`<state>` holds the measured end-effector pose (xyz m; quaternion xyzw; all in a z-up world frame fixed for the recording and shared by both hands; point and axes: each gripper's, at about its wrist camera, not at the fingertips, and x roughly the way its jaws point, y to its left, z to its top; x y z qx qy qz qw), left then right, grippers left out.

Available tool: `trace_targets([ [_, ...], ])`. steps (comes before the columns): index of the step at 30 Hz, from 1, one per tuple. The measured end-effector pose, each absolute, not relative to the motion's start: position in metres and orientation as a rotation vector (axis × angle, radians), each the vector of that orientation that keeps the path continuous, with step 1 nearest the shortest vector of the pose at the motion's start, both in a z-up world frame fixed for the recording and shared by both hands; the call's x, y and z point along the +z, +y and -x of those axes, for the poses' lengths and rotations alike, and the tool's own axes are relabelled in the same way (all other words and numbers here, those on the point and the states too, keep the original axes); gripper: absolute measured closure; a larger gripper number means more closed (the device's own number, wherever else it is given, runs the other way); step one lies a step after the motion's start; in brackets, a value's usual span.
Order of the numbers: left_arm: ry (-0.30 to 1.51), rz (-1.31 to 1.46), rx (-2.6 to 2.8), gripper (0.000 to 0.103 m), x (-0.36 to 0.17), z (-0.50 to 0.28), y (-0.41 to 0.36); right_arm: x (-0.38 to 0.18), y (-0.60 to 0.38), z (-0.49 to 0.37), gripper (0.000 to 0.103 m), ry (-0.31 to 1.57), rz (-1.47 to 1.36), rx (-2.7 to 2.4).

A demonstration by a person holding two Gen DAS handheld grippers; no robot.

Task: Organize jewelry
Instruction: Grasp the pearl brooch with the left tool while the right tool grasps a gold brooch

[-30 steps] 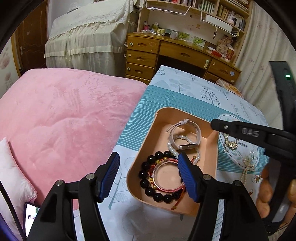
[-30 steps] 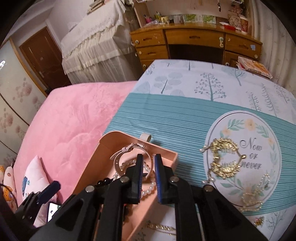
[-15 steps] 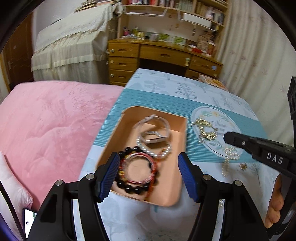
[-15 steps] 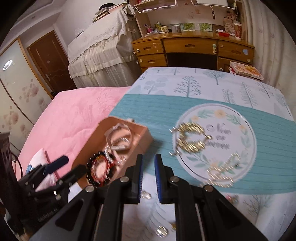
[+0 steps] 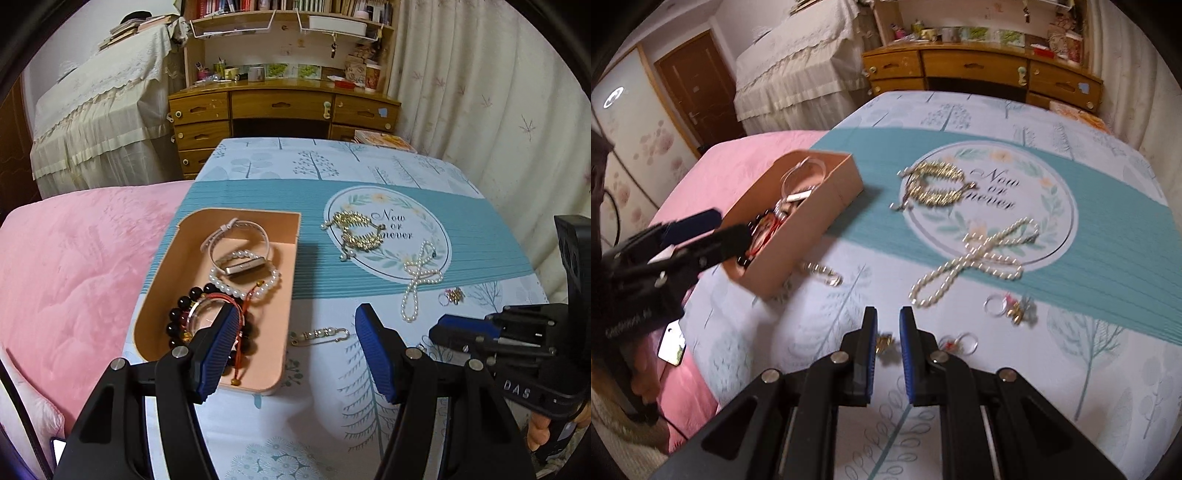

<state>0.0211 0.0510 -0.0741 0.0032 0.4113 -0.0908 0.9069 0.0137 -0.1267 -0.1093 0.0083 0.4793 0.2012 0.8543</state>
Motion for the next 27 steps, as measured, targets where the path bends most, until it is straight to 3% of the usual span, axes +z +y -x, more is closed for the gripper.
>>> trace_targets([
  [1,0.854,-0.008,-0.19,0.039,-0.075,-0.021,0.05,-0.11,-0.127,-0.012,0.09,1.007,-0.019,0.432],
  [5,0.879,-0.019,-0.209,0.039,-0.081,-0.017,0.046,-0.115,-0.126,-0.008,0.066,0.989,-0.007,0.447],
  [18,0.933,-0.068,-0.266,0.039,-0.097,-0.005,0.033,-0.139,-0.106,-0.004,0.067,0.983,0.127,0.453],
  [19,0.934,-0.073,-0.273,0.039,-0.097,-0.004,0.032,-0.14,-0.106,-0.003,0.07,0.973,0.144,0.448],
  [20,0.935,-0.076,-0.28,0.039,-0.098,-0.004,0.031,-0.14,-0.106,-0.002,0.082,0.966,0.155,0.447],
  [21,0.936,-0.08,-0.288,0.039,-0.097,-0.003,0.03,-0.14,-0.107,-0.002,0.085,0.964,0.154,0.453],
  [27,0.962,-0.104,-0.387,0.039,-0.102,0.0,0.016,-0.13,-0.129,-0.001,0.085,0.927,0.06,0.453],
])
